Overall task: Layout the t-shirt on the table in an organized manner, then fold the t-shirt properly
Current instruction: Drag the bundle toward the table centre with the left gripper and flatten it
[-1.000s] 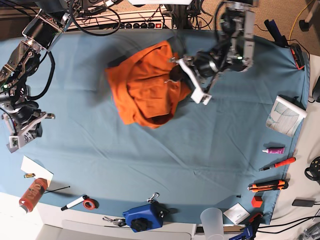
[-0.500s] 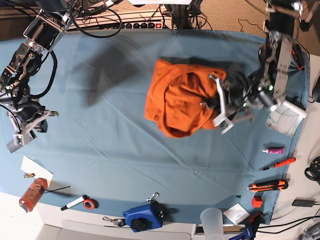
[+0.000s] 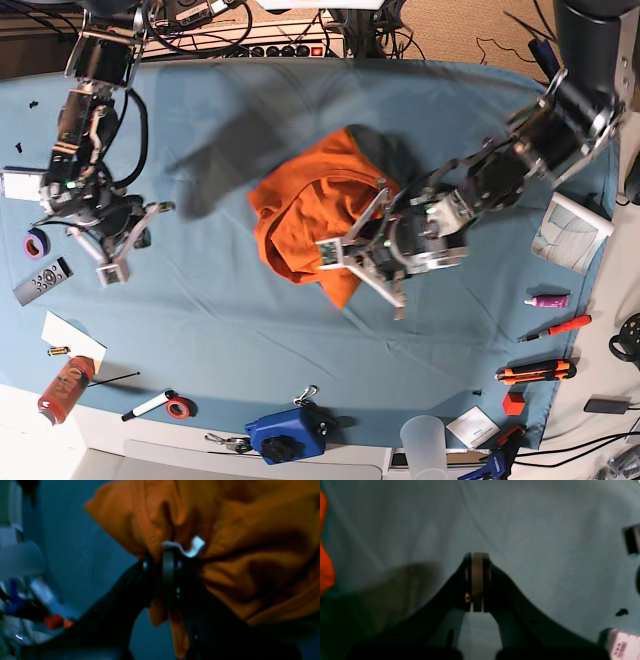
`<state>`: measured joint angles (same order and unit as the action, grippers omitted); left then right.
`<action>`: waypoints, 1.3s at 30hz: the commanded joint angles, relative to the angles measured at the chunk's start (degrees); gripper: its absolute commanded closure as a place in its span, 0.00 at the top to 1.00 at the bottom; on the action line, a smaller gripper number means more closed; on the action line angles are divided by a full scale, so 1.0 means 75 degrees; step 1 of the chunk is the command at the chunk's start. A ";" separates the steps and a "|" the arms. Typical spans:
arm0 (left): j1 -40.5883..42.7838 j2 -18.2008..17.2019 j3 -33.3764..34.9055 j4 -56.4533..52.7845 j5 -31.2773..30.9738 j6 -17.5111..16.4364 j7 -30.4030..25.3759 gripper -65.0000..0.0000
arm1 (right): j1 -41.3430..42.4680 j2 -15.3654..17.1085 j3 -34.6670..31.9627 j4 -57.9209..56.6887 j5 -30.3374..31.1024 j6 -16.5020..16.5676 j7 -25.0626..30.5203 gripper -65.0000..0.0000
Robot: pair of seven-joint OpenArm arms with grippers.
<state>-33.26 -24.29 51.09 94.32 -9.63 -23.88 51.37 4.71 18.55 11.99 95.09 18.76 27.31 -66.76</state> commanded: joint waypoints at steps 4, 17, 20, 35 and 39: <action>-0.0860 0.0565 0.0627 -0.0781 0.0458 0.0198 -0.0254 0.00 | -0.0017 0.0131 -0.0105 0.0111 -0.0271 -0.0239 0.0361 0.00; -0.1370 0.1078 0.0769 -0.1574 0.0997 0.1233 -0.0507 0.44 | -0.0035 0.0134 -0.0090 0.0111 -0.0286 -0.0254 0.0358 0.00; -0.1378 0.1116 0.0769 -0.1556 0.1008 0.2393 -0.0516 0.44 | -0.0035 0.0131 -0.0090 0.0111 -0.0283 -0.0254 0.0361 0.00; -0.0026 0.1204 -0.1262 -0.1145 0.4538 0.5027 0.2841 0.00 | -0.0032 0.0131 -0.0090 0.0119 0.0050 -0.0248 0.0417 0.00; 0.0729 0.1008 -0.2859 -0.0717 0.3972 0.4776 0.2888 0.00 | -0.0032 0.0131 -0.0090 0.0128 0.0612 -0.0050 0.0388 0.00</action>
<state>-26.20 -16.43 29.93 87.83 18.79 11.77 73.34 3.44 18.70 10.92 95.09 22.83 26.98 -64.93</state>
